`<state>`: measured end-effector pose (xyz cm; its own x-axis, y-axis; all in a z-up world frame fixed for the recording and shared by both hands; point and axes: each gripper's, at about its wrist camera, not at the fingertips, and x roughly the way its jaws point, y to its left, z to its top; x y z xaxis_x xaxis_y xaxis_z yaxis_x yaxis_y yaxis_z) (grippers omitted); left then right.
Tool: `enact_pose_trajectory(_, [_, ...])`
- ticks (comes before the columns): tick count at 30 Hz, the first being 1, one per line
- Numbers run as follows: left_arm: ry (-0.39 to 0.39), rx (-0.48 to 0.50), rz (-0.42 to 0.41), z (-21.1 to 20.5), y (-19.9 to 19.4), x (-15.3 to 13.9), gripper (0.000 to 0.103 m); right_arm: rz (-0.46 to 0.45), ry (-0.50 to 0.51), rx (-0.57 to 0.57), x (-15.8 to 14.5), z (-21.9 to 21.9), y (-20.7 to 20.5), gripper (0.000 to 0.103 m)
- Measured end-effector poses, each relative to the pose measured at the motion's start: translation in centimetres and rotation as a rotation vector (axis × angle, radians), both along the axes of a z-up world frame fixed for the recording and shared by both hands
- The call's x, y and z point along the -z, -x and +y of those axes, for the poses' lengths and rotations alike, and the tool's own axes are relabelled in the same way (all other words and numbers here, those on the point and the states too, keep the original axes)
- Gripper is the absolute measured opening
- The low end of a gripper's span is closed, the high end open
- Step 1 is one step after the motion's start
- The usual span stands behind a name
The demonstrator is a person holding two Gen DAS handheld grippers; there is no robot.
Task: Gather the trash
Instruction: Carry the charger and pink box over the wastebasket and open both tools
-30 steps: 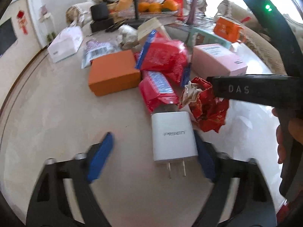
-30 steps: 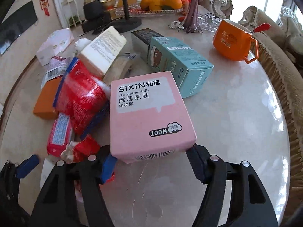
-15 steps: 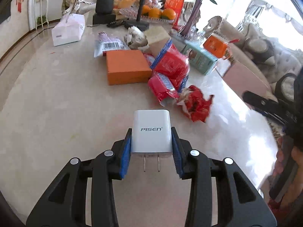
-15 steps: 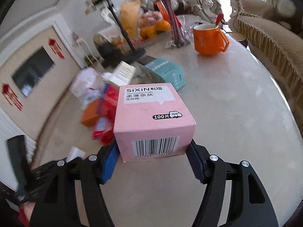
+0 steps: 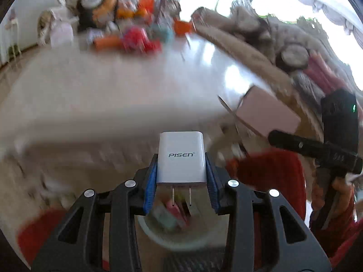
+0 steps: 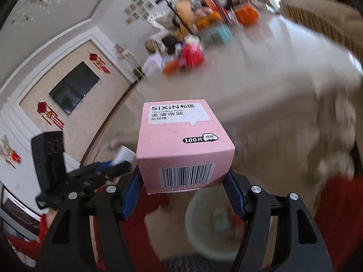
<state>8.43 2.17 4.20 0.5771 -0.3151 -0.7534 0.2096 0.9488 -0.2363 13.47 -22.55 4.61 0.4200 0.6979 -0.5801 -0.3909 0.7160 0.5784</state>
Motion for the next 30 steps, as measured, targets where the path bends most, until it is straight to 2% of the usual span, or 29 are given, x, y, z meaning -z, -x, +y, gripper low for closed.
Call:
enact_pose_trajectory(4, [-0.013,0.017,0.133,-2.0,1.4,7.1,0.038,0.133,0.112,0.001,5.9,1.0,1.0,0.063])
enact_pose_trajectory(6, [-0.024,0.019,0.165,-2.7,1.1,9.8,0.038,0.184,0.153,0.009,8.4,1.5,0.5,0.063])
enact_pose_trajectory(9, [-0.062,0.027,0.190,-3.4,0.5,12.5,0.038,0.206,0.244,-0.002,11.0,3.2,-0.1,0.063])
enact_pose_trajectory(11, [-0.076,0.038,0.246,-3.6,-0.3,14.3,0.040,0.207,0.285,-0.015,12.2,4.2,-0.4,0.064])
enact_pose_trajectory(12, [-0.076,0.028,0.277,-3.5,-0.6,15.1,0.063,0.209,0.302,-0.010,12.5,4.2,-0.2,0.065])
enact_pose_trajectory(13, [-0.085,0.007,0.281,-3.4,-0.7,15.5,0.093,0.216,0.334,0.000,12.9,4.4,-0.4,0.068])
enact_pose_trajectory(14, [-0.104,-0.020,0.275,-3.1,-0.7,15.9,0.095,0.219,0.351,0.011,13.2,4.3,-0.2,0.070])
enact_pose_trajectory(18, [-0.083,-0.087,0.261,-1.0,-0.6,17.0,0.095,0.276,0.364,0.051,14.8,2.7,0.5,0.071])
enact_pose_trajectory(23, [0.002,-0.151,0.325,1.5,-1.0,18.8,0.095,0.331,0.366,0.077,16.5,1.8,0.6,0.071])
enact_pose_trajectory(30, [-0.028,-0.154,0.326,1.3,-0.5,19.0,0.095,0.296,0.413,0.062,16.4,2.8,0.9,0.071])
